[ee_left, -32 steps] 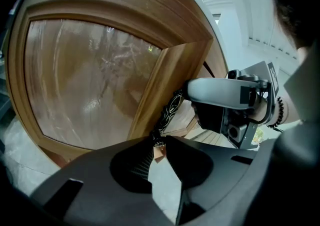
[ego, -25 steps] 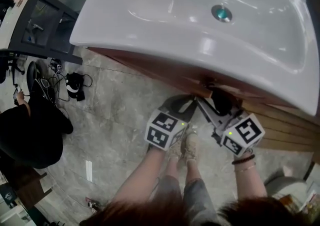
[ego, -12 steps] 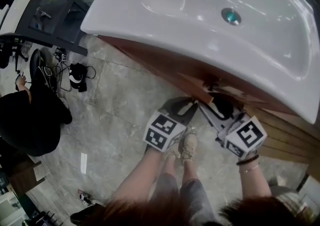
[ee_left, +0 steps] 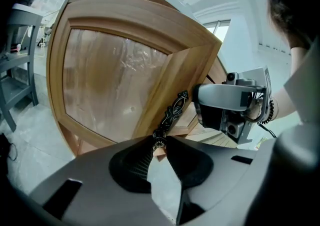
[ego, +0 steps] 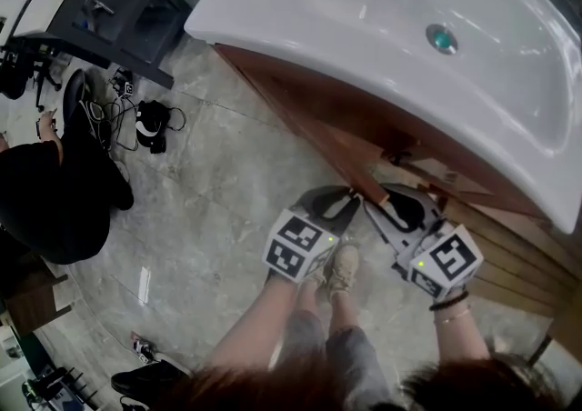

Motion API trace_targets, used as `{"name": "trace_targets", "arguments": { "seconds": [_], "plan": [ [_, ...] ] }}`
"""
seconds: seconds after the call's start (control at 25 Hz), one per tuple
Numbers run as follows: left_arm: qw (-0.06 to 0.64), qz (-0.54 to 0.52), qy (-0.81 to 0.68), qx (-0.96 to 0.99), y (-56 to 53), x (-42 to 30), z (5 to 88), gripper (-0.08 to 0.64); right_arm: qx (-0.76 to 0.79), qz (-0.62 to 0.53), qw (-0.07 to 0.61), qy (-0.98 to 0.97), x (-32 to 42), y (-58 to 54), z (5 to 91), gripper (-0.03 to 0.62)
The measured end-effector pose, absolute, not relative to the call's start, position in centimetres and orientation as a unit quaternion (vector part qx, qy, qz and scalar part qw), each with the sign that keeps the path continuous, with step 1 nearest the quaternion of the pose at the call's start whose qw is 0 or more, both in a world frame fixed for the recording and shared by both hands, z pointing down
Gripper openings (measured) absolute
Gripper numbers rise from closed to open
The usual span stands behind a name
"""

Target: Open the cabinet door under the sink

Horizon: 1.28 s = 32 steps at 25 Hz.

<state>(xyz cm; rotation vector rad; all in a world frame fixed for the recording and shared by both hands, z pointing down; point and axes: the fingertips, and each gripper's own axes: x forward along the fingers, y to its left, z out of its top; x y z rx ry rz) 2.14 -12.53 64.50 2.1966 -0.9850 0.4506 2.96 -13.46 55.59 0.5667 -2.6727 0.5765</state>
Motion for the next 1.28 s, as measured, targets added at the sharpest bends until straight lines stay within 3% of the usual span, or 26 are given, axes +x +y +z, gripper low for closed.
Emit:
{"name": "trace_targets", "arguments": {
  "seconds": [0.8,1.28],
  "plan": [
    [0.353,0.186,-0.374,0.837,-7.9,-2.2,64.9,0.087,0.171,0.207,0.202,-0.942,-0.9,-8.1,55.9,0.097],
    [0.326,0.24,-0.314,0.859,-4.4,-7.0,65.3,0.087,0.156,0.235,0.207,-0.937,-5.3,-4.3,55.6,0.089]
  ]
}}
